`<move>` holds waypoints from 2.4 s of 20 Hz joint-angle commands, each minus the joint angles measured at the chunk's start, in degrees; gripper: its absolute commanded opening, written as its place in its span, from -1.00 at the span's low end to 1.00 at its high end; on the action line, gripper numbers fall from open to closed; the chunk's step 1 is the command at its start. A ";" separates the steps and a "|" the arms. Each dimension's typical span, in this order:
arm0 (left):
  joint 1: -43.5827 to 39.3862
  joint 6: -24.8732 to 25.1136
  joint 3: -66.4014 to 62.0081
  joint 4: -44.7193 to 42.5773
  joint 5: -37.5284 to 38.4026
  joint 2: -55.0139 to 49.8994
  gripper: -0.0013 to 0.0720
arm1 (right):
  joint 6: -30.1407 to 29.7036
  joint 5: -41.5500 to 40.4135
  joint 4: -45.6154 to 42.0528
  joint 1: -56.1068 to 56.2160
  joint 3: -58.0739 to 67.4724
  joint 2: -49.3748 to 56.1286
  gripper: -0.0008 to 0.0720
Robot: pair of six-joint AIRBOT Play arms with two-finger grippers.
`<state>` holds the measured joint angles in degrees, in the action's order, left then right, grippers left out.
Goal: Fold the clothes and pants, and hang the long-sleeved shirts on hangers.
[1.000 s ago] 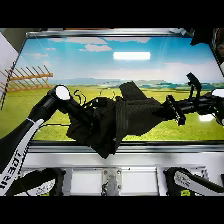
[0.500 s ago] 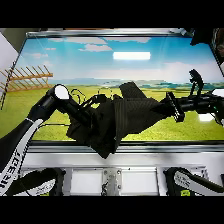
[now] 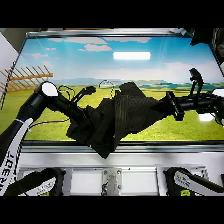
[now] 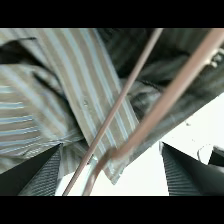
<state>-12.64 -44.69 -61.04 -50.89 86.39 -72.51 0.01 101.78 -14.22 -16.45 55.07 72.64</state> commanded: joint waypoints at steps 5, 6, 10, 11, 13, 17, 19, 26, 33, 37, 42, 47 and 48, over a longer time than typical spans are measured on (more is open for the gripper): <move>10.88 -15.10 0.02 -0.76 -10.49 9.33 0.76 | 0.87 -3.06 0.24 -0.02 0.09 -0.02 -0.95; 12.98 -18.10 0.04 -1.22 -10.49 10.88 0.76 | 0.90 -3.67 0.63 -0.02 0.09 -0.07 -0.95; 16.79 -29.55 6.43 -6.49 -10.97 18.05 0.76 | 0.87 -8.79 3.56 -0.02 0.09 -1.11 -0.95; 16.83 -32.41 10.43 -6.38 -11.98 20.06 0.76 | 0.87 -9.92 4.48 0.00 0.09 -1.20 -0.95; 15.45 -38.03 18.95 -6.01 -13.75 23.65 0.76 | 0.87 -10.49 5.31 0.00 0.09 -1.18 -0.95; 7.43 -40.98 33.59 2.49 -21.00 27.96 0.76 | 0.87 -11.30 5.31 0.00 0.09 -1.18 -0.95; 2.56 -43.39 37.79 4.52 -25.55 28.37 0.76 | 0.90 -11.61 5.31 0.00 0.09 -1.18 -0.95; -5.77 -46.16 39.60 10.60 -32.57 18.73 0.75 | 0.90 -11.82 5.31 0.00 0.09 -1.18 -0.95; -2.64 -39.63 37.38 14.32 -34.21 19.32 -0.94 | 6.03 -9.94 5.46 0.00 0.13 -2.75 -0.95; 12.02 -40.63 28.20 3.08 -24.90 23.10 -0.94 | 7.56 -7.10 5.20 0.00 0.13 -8.15 -0.95; 24.11 -37.79 16.57 -0.63 -11.02 18.34 -0.94 | 7.58 -7.04 5.22 0.00 0.13 -14.10 -0.95; 23.21 -35.63 5.73 -0.63 -7.30 11.45 -0.94 | 9.25 -7.39 1.16 0.00 0.11 -16.39 -0.95; 23.23 -35.65 2.80 -0.63 -6.99 10.38 -0.94 | 9.94 -7.21 -0.90 0.00 0.11 -16.65 -0.95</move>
<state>10.13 -81.43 -51.64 -50.85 76.49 -59.02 8.25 94.65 -11.05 -16.45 55.13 57.25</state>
